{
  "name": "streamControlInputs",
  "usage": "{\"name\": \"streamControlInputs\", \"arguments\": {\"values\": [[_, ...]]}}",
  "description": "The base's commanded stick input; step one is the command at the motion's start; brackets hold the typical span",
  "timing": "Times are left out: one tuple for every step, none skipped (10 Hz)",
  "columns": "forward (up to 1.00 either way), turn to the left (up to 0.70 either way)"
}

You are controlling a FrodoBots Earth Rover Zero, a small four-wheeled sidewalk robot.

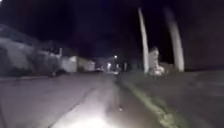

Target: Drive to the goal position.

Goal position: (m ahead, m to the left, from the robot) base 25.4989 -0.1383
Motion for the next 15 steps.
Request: {"name": "streamControlInputs", "arguments": {"values": [[0.70,0.03],[0.70,0.03],[0.70,0.03],[0.70,0.03],[0.70,0.03],[0.70,0.03],[0.70,0.03],[0.70,0.03],[0.70,0.03],[0.70,0.03],[0.70,-0.13],[0.70,-0.25],[0.70,-0.33],[0.70,-0.35],[0.70,-0.35]]}}
